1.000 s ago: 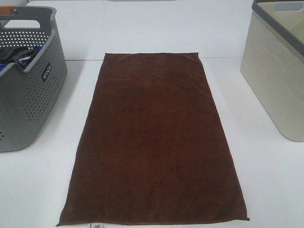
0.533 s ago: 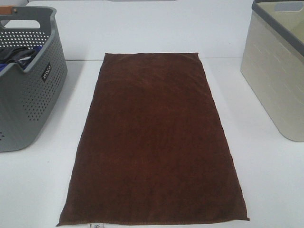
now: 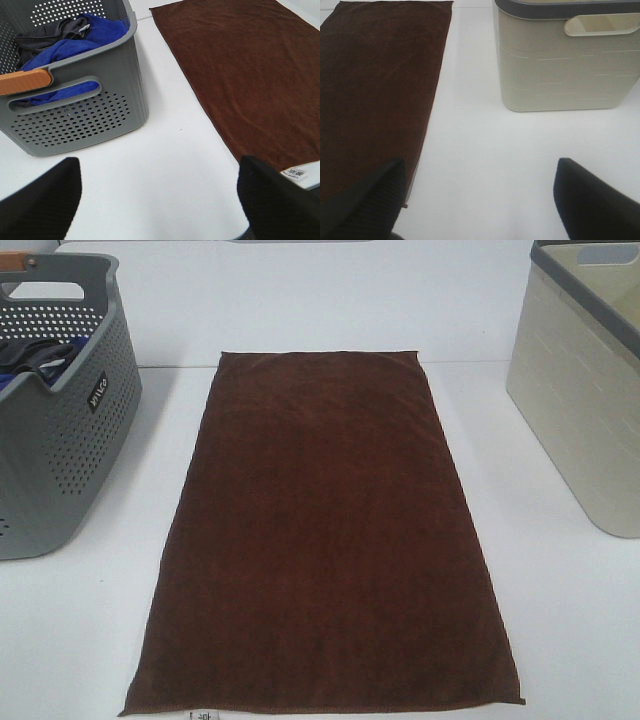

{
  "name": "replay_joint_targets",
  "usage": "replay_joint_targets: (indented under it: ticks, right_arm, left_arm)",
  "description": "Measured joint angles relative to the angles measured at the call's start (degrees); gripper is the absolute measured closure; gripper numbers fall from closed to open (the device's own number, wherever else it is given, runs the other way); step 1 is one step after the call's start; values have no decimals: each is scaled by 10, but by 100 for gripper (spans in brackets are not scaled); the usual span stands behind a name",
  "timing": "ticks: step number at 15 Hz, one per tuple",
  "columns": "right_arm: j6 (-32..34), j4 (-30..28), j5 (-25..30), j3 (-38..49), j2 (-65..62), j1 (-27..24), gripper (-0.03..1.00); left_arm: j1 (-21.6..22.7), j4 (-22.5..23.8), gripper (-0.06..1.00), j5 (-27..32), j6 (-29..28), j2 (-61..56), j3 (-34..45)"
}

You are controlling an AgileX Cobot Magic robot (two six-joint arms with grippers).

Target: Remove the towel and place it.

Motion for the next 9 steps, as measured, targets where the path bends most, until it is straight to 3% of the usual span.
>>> replay_joint_targets:
  ticks: [9]
  right_arm:
    - [0, 0, 0, 0, 0, 0, 20]
  left_arm:
    - [0, 0, 14, 0, 0, 0, 0]
